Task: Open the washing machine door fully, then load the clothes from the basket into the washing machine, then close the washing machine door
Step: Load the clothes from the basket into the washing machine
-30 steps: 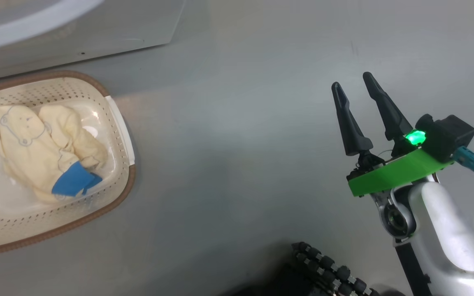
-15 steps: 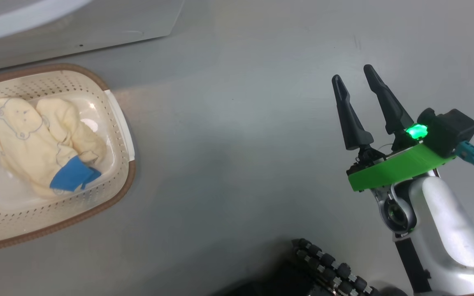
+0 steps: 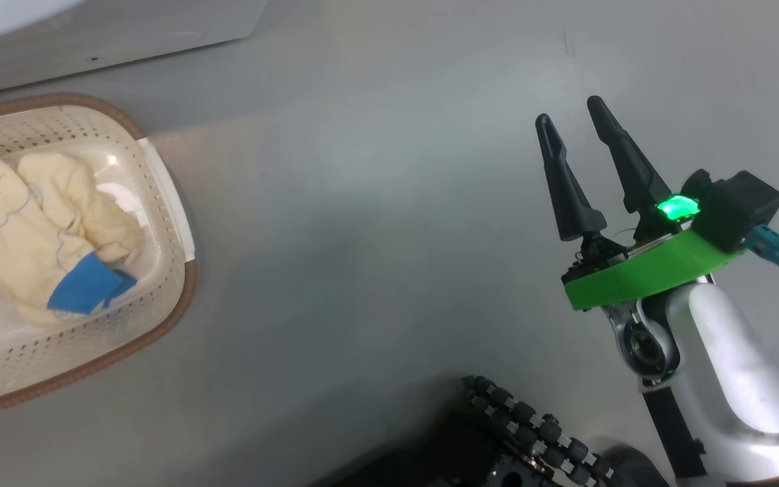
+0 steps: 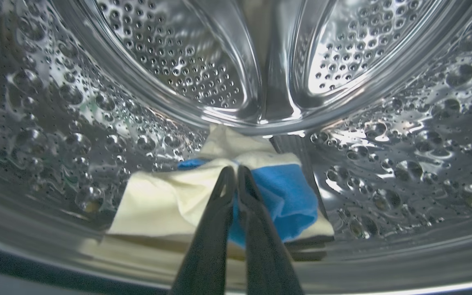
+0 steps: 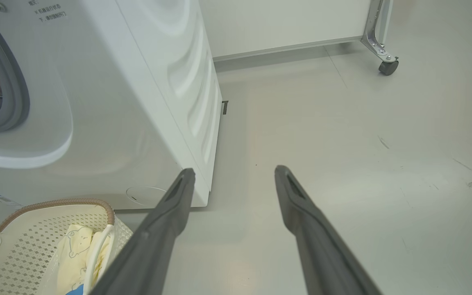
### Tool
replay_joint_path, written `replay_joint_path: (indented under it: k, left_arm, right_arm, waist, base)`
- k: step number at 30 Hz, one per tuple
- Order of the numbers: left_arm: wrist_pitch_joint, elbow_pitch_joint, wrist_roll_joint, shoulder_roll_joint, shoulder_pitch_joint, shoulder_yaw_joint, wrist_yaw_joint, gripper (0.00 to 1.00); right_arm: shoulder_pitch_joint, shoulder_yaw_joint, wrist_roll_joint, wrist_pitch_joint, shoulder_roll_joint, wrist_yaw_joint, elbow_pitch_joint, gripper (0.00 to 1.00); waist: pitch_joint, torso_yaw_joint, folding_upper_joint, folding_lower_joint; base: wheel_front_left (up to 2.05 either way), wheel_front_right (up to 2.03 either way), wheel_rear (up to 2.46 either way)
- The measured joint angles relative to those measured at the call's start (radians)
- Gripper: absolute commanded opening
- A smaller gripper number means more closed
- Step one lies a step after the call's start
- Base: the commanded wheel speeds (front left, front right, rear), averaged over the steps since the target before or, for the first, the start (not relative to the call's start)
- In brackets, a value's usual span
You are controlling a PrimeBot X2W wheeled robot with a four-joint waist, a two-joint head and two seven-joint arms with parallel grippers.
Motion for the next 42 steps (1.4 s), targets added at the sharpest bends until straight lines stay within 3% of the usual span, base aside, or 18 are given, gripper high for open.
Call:
replay_joint_path:
  k: [11,12,13,28,35,42]
  left_arm:
    - [-0.108,0.079,0.066,0.017,-0.118,-0.011,0.016,0.00]
    - [-0.111,0.089,0.066,0.015,-0.126,-0.011,0.016,0.30]
    - [-0.111,0.098,0.066,0.013,-0.131,-0.011,0.016,1.00]
    - [-0.131,0.195,-0.001,-0.074,-0.125,-0.012,-0.030,1.00]
    - [-0.155,0.172,-0.033,-0.121,-0.004,-0.015,-0.019,1.00]
    - [-0.221,0.056,-0.069,-0.139,0.152,-0.011,0.012,1.00]
  right_arm:
    - [-0.013,0.018,0.029,0.000,0.002,0.000,-0.001,1.00]
    - [-0.014,0.018,0.029,0.000,0.002,0.000,-0.001,1.00]
    - [-0.013,0.018,0.029,0.000,0.002,0.000,-0.001,1.00]
    - [-0.014,-0.008,0.012,0.000,0.002,0.000,-0.001,1.00]
    - [-0.009,-0.035,-0.020,0.000,0.002,0.000,-0.003,1.00]
    - [0.012,-0.066,-0.049,0.000,0.002,0.000,-0.009,1.00]
  waist:
    - [0.042,-0.055,0.0000,0.0001]
    - [0.043,-0.056,0.0000,0.0001]
    - [0.043,-0.055,0.0000,0.0001]
    - [0.007,0.001,0.0000,0.0000]
    - [-0.036,0.044,0.0000,0.0000]
    - [-0.089,0.088,0.0000,-0.0001]
  base:
    - [0.00,0.00,0.00]
    - [0.00,0.00,0.00]
    - [0.00,0.00,0.00]
    - [0.00,0.00,0.00]
    - [0.00,0.00,0.00]
    - [0.00,0.00,0.00]
